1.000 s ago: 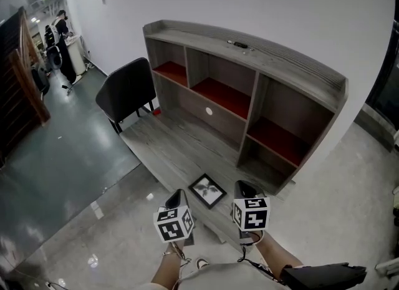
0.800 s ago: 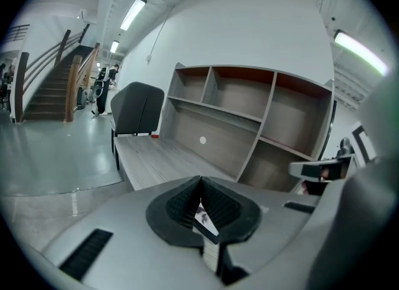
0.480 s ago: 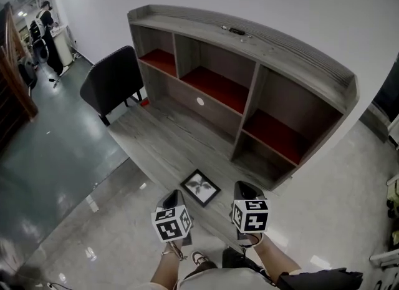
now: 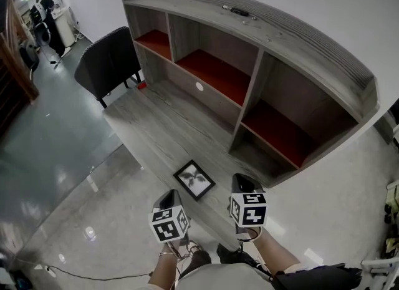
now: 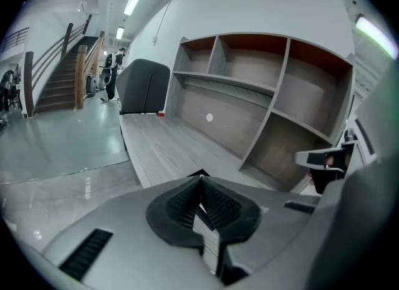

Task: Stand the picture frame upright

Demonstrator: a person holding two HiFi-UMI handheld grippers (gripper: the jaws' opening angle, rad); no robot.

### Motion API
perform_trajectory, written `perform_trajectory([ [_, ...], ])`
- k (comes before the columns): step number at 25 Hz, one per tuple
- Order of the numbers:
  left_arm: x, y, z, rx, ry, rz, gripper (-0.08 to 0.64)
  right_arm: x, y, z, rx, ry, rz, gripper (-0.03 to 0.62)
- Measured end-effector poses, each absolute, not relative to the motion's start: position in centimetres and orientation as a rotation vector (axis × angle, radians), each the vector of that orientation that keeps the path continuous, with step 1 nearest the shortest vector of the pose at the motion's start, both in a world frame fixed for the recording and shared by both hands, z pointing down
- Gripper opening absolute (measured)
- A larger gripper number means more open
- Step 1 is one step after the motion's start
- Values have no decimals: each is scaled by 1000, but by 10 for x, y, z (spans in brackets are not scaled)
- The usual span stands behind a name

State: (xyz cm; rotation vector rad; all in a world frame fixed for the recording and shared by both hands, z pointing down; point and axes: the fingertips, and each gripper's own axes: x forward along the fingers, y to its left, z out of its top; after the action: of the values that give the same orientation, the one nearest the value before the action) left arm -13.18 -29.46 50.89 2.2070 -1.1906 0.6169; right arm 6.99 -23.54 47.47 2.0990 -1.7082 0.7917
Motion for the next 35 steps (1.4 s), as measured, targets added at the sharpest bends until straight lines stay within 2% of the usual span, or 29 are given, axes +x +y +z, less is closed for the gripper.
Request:
perform_trajectory([
  [24, -127, -264, 621, 1959, -1232, 730, 14, 71, -223, 613, 1822, -1676, 1027, 31],
  [35, -117, -277, 633, 1936, -1233, 699, 14, 70, -228, 628, 1796, -1679, 1037, 31],
])
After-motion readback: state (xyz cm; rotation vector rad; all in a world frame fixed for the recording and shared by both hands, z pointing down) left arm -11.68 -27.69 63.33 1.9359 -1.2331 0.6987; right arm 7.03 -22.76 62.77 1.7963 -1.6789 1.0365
